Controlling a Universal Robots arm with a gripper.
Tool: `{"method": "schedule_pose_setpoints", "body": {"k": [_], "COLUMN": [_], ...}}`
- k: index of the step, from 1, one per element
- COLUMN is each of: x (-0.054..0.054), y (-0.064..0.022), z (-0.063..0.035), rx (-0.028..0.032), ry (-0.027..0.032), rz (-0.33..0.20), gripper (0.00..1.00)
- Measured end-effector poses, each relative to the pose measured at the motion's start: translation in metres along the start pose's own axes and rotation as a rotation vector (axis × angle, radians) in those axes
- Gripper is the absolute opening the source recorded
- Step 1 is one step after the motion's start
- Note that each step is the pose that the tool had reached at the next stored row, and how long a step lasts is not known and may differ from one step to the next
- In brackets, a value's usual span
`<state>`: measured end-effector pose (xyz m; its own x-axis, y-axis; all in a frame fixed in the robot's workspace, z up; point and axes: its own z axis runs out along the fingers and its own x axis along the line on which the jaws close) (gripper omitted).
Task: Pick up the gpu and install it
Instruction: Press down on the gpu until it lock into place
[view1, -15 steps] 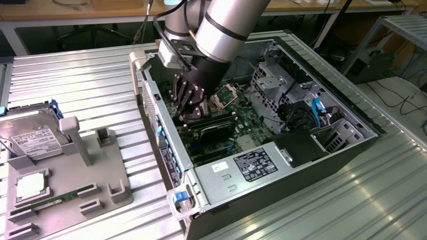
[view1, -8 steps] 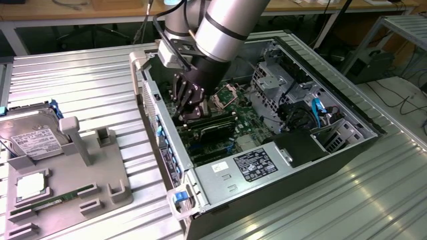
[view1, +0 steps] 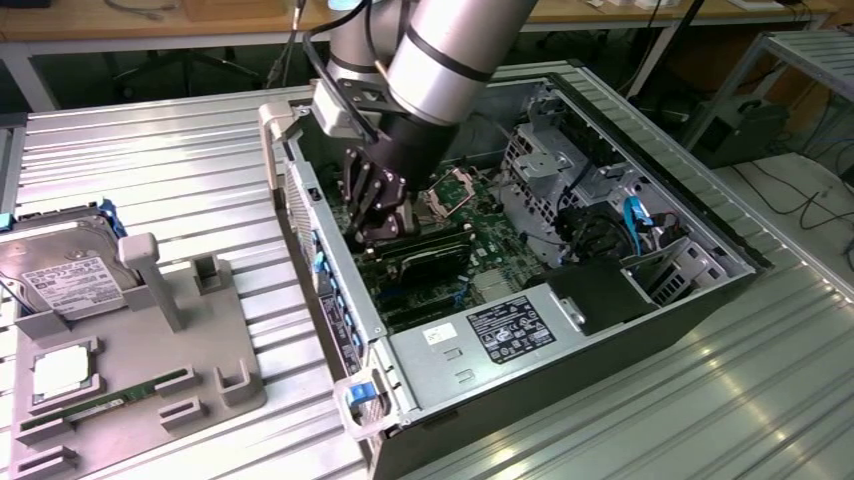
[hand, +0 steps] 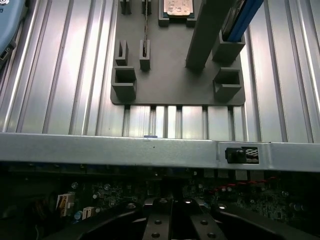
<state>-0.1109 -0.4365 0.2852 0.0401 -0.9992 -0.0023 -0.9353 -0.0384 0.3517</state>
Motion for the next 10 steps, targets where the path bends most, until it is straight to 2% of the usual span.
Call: {"method": "schedule_pose_setpoints", "body": {"k": [10], "x": [0.0043], "y": [-0.0001], "z": [0.0004], "rx": [0.0], "ry": [0.0], "rz": [0.0], "gripper": [0.11]}}
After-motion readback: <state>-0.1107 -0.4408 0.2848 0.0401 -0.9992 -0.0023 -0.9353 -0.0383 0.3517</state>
